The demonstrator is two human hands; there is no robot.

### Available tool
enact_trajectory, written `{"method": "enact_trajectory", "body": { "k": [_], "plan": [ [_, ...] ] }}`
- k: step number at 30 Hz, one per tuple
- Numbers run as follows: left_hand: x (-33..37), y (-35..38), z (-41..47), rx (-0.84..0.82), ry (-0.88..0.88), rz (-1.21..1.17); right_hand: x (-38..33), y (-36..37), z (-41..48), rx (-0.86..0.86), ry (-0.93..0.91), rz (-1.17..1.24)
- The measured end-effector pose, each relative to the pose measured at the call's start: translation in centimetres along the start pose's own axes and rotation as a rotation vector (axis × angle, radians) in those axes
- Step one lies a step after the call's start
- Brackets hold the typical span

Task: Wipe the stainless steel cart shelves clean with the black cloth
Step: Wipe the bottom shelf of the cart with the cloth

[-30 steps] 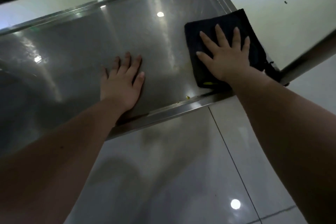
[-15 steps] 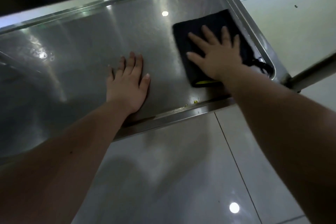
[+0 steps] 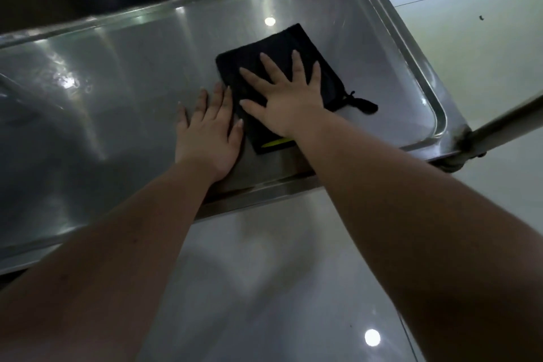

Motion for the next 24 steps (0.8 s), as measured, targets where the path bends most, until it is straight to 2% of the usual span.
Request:
{"method": "enact_trajectory", "body": {
  "k": [3, 7, 9, 14, 19, 22, 24],
  "plan": [
    [-0.1, 0.1, 0.0, 0.007, -0.001, -0.02, 4.4, -0.4, -0.1, 0.027, 0.033, 0.037],
    [-0.1, 0.1, 0.1, 0.016, -0.003, -0.012, 15.3, -0.7, -1.8, 0.043, 0.27, 0.096],
    [-0.1, 0.1, 0.2, 0.022, -0.006, -0.005, 17.9, -0.7, -3.0, 0.038, 0.306, 0.093],
    [0.1, 0.1, 0.1, 0.022, -0.016, 0.0, 16.6, 1.3, -7.8, 0.034, 0.269, 0.083],
    [0.2, 0.3, 0.1, 0.02, -0.01, 0.01, 15.3, 3.2, -12.1, -0.056, 0.292, 0.082],
    [0.1, 0.2, 0.2, 0.007, -0.023, 0.005, 11.1, 3.3, -11.9, -0.077, 0.317, 0.108],
    [0.2, 0.1, 0.1, 0.012, -0.023, 0.01, 5.8, 3.7, -11.5, -0.062, 0.225, 0.094]
  ]
}}
Point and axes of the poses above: each hand's wrist, its own z-axis towards the middle knuckle, its own y-axis out of the palm, x = y × z, the point moved 9 cm from there along z, towards the middle knuckle, and after that the axes turned 9 degrees about -x, right-handed, at the moved point
